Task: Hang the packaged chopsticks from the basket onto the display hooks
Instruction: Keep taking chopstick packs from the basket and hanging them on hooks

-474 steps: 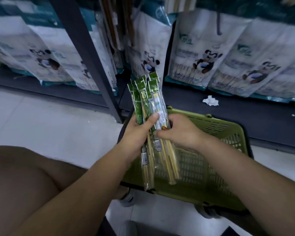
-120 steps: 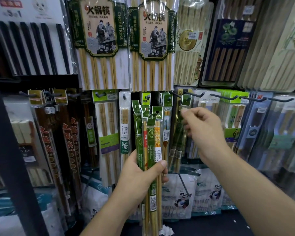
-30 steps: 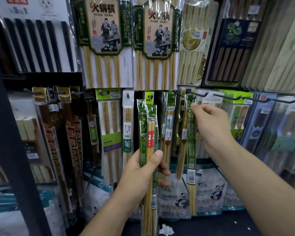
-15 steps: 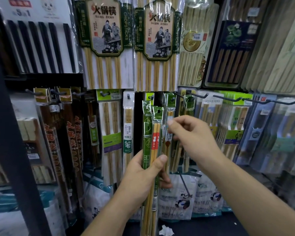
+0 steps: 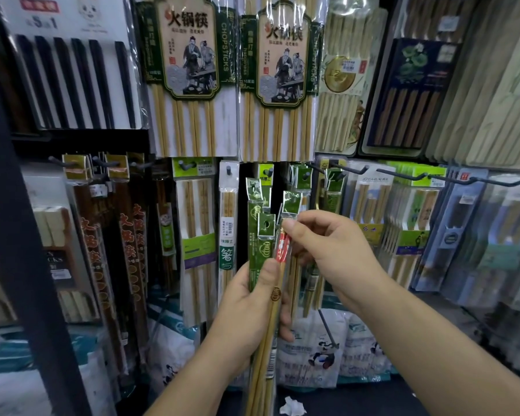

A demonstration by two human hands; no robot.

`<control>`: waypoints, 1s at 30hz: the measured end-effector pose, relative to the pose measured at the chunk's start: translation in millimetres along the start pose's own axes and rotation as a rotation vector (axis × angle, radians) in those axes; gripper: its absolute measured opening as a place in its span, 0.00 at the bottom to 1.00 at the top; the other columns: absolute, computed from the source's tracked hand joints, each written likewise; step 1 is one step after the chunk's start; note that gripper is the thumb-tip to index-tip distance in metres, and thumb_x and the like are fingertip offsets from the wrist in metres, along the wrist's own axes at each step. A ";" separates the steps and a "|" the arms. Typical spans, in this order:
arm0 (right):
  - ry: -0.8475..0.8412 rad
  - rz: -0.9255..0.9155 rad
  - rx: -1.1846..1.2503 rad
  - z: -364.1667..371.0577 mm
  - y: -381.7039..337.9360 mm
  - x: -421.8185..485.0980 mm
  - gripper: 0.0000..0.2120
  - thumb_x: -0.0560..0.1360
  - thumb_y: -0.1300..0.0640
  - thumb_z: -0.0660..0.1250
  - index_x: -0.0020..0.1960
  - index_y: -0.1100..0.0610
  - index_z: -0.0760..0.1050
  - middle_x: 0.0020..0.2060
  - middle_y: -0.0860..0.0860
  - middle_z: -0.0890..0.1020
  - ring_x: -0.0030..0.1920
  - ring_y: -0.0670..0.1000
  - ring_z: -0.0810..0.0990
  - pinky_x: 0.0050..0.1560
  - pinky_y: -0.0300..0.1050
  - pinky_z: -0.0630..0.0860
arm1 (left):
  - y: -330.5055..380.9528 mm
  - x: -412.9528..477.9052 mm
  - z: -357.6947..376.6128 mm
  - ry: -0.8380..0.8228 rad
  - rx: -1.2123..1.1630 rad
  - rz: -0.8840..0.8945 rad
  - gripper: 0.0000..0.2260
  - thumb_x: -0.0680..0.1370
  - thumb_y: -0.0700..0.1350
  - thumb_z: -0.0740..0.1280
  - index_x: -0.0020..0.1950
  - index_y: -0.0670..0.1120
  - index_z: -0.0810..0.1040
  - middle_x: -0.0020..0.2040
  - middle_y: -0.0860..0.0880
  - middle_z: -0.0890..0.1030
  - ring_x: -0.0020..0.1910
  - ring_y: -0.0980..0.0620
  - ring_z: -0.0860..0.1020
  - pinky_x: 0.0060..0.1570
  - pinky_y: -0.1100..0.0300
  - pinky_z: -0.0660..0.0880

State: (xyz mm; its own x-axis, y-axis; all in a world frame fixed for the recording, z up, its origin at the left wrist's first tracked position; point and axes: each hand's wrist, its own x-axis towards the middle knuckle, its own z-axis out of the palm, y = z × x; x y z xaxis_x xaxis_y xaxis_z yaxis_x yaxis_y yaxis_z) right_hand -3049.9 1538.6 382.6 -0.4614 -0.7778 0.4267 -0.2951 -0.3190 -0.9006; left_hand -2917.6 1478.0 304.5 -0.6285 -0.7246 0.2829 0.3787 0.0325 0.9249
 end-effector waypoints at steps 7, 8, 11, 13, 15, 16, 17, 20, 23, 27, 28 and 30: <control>0.081 0.044 -0.009 -7.7 3.6 0.8 0.07 0.79 0.55 0.71 0.44 0.55 0.84 0.35 0.51 0.82 0.36 0.47 0.79 0.36 0.38 0.77 | -3.4 0.3 -1.9 0.080 0.096 0.082 0.09 0.71 0.65 0.69 0.40 0.62 0.78 0.31 0.50 0.82 0.25 0.49 0.81 0.25 0.60 0.78; 0.106 0.053 0.001 -10.2 1.5 1.4 0.09 0.80 0.54 0.69 0.42 0.53 0.84 0.35 0.50 0.81 0.35 0.46 0.79 0.35 0.37 0.76 | -3.4 -0.4 -1.9 0.094 0.126 0.103 0.08 0.71 0.65 0.68 0.41 0.62 0.78 0.33 0.53 0.83 0.27 0.53 0.82 0.26 0.64 0.78; 0.201 0.043 0.033 -20.6 -8.8 7.7 0.15 0.83 0.52 0.65 0.38 0.49 0.82 0.34 0.49 0.79 0.35 0.47 0.75 0.36 0.39 0.74 | -7.2 0.6 -7.4 0.111 0.192 0.125 0.24 0.75 0.61 0.68 0.68 0.53 0.75 0.33 0.56 0.83 0.31 0.62 0.81 0.31 0.72 0.76; 0.271 0.032 0.027 -27.4 -15.8 14.1 0.16 0.83 0.51 0.64 0.38 0.51 0.81 0.35 0.51 0.76 0.36 0.51 0.73 0.40 0.44 0.73 | -5.9 -0.2 -5.8 0.111 0.149 0.095 0.25 0.74 0.61 0.69 0.67 0.52 0.76 0.32 0.49 0.78 0.30 0.54 0.79 0.31 0.61 0.80; 0.315 0.036 -0.013 -32.7 -20.4 21.2 0.16 0.84 0.52 0.63 0.40 0.53 0.80 0.36 0.53 0.74 0.37 0.52 0.71 0.41 0.50 0.73 | -5.1 1.6 -4.7 0.107 0.118 0.107 0.13 0.72 0.62 0.69 0.48 0.54 0.79 0.33 0.48 0.77 0.29 0.51 0.79 0.31 0.54 0.81; 0.324 0.039 -0.040 -34.5 -21.9 24.3 0.16 0.84 0.52 0.62 0.40 0.53 0.79 0.36 0.53 0.74 0.37 0.53 0.70 0.40 0.51 0.72 | -3.7 1.1 -3.5 0.109 0.118 0.103 0.12 0.73 0.61 0.69 0.44 0.53 0.79 0.33 0.49 0.77 0.30 0.51 0.79 0.31 0.54 0.81; 0.325 0.040 -0.059 -35.9 -23.0 27.0 0.15 0.84 0.52 0.62 0.40 0.54 0.79 0.36 0.54 0.73 0.37 0.53 0.70 0.40 0.52 0.72 | -2.8 0.7 -3.2 0.102 0.118 0.098 0.12 0.73 0.61 0.68 0.42 0.53 0.78 0.33 0.50 0.78 0.30 0.51 0.79 0.31 0.54 0.81; 0.306 0.038 -0.098 -37.6 -24.1 32.7 0.15 0.83 0.53 0.62 0.40 0.55 0.77 0.36 0.54 0.72 0.36 0.53 0.69 0.40 0.49 0.70 | -2.1 0.7 -1.5 0.097 0.111 0.080 0.10 0.73 0.60 0.68 0.39 0.56 0.78 0.33 0.51 0.78 0.30 0.51 0.79 0.31 0.55 0.81; 0.293 0.039 -0.132 -38.4 -20.9 36.1 0.15 0.83 0.53 0.63 0.40 0.59 0.77 0.35 0.55 0.72 0.36 0.52 0.70 0.40 0.46 0.72 | -2.7 1.5 -0.3 0.089 0.101 0.095 0.08 0.74 0.59 0.68 0.39 0.57 0.78 0.34 0.52 0.78 0.30 0.51 0.78 0.31 0.54 0.81; 0.300 0.045 -0.121 -39.4 -15.2 37.5 0.15 0.82 0.52 0.64 0.42 0.59 0.78 0.35 0.54 0.72 0.35 0.51 0.70 0.41 0.45 0.73 | -3.8 2.4 -2.4 0.079 0.105 0.094 0.09 0.74 0.59 0.69 0.40 0.56 0.79 0.34 0.51 0.79 0.30 0.51 0.79 0.31 0.54 0.81; 0.308 0.049 -0.121 -39.6 -13.2 37.9 0.15 0.82 0.52 0.64 0.41 0.57 0.78 0.34 0.54 0.71 0.34 0.51 0.70 0.41 0.44 0.73 | -3.5 1.9 -2.7 0.077 0.112 0.093 0.10 0.74 0.60 0.69 0.41 0.55 0.79 0.35 0.51 0.79 0.31 0.50 0.79 0.30 0.54 0.81; 0.328 0.054 -0.142 -40.1 -7.7 38.7 0.16 0.83 0.50 0.64 0.39 0.57 0.77 0.30 0.52 0.70 0.31 0.49 0.71 0.43 0.44 0.74 | -3.4 1.3 -3.5 0.080 0.099 0.082 0.13 0.73 0.60 0.69 0.45 0.51 0.78 0.35 0.49 0.79 0.30 0.49 0.78 0.30 0.54 0.80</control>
State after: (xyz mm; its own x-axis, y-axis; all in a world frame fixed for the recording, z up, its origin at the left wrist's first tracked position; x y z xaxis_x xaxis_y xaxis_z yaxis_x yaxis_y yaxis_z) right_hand -3099.1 1532.8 409.4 -0.7168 -0.5687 0.4035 -0.3658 -0.1859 -0.9119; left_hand -2917.3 1474.6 300.8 -0.5404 -0.7691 0.3412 0.3557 0.1587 0.9210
